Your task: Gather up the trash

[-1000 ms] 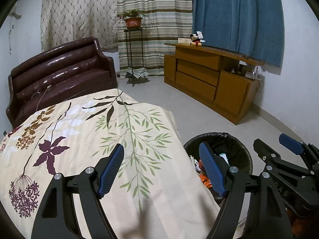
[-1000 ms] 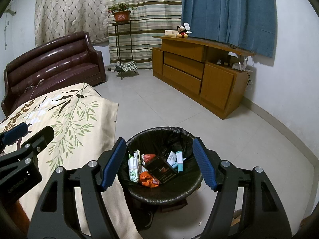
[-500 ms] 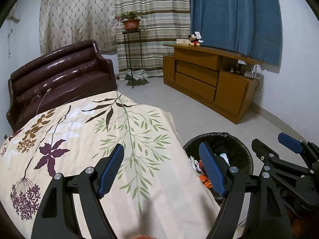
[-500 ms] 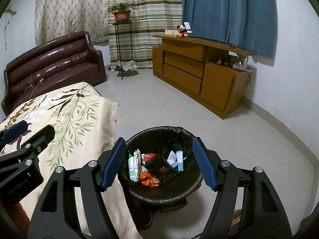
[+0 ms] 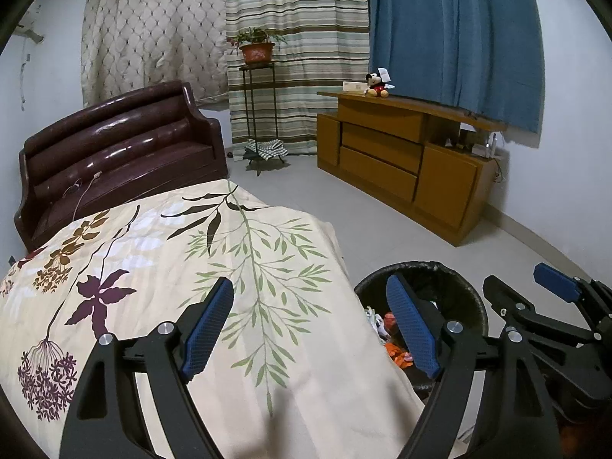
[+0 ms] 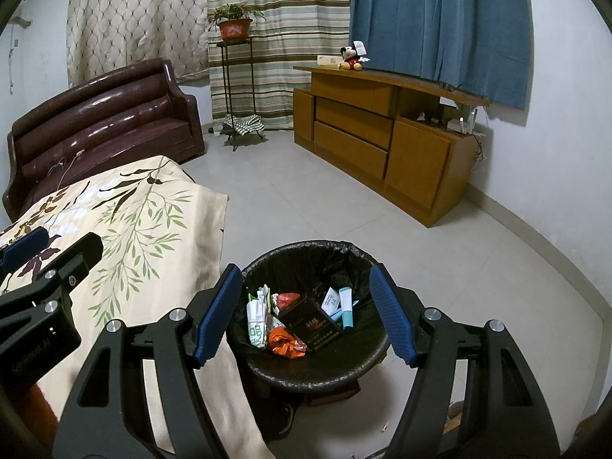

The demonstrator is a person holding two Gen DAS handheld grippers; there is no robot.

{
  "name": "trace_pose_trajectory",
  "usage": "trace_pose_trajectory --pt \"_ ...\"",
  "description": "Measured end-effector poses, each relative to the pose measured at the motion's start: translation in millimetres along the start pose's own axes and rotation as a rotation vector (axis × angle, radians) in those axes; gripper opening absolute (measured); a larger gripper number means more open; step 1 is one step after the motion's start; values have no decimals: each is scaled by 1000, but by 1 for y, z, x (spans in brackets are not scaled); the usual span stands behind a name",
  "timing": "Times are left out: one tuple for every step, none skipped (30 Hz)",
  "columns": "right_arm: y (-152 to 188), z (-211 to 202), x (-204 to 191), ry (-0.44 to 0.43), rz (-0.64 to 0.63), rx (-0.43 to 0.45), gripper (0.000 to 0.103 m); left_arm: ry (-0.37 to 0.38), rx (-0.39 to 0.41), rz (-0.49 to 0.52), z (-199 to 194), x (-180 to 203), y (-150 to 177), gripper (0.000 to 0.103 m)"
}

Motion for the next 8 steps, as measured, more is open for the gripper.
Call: trace_pose_trajectory --pt "0 0 0 0 0 -1 68 -3 -4 -6 0 -1 0 80" --pt "0 0 0 0 0 0 68 -3 -9 -10 1 -2 0 81" --pt "0 0 0 0 0 0 68 -3 -14 -16 3 -3 1 81" --pt "0 0 0 0 0 0 68 -3 -18 -19 3 -4 2 81" --pt "0 0 0 -1 -1 0 68 -5 -24 -23 4 -5 3 81" --pt "0 0 0 0 -1 -1 68 -3 -34 -27 6 -6 4 81" --pt "0 0 -1 0 -2 -1 68 1 -41 -30 7 -7 5 81" --pt "0 0 -1 0 -3 -2 69 4 -51 -36 9 -9 7 81"
Point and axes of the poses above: each gripper's, at about its wrist camera, not at the fingertips, and z roughly the way its jaws point, x to its right, y to its underside, the point moved 4 cm from there along z, roughly the way its jaws point, and after that the axes turned 13 degrees about z, right-handed, at the moved point
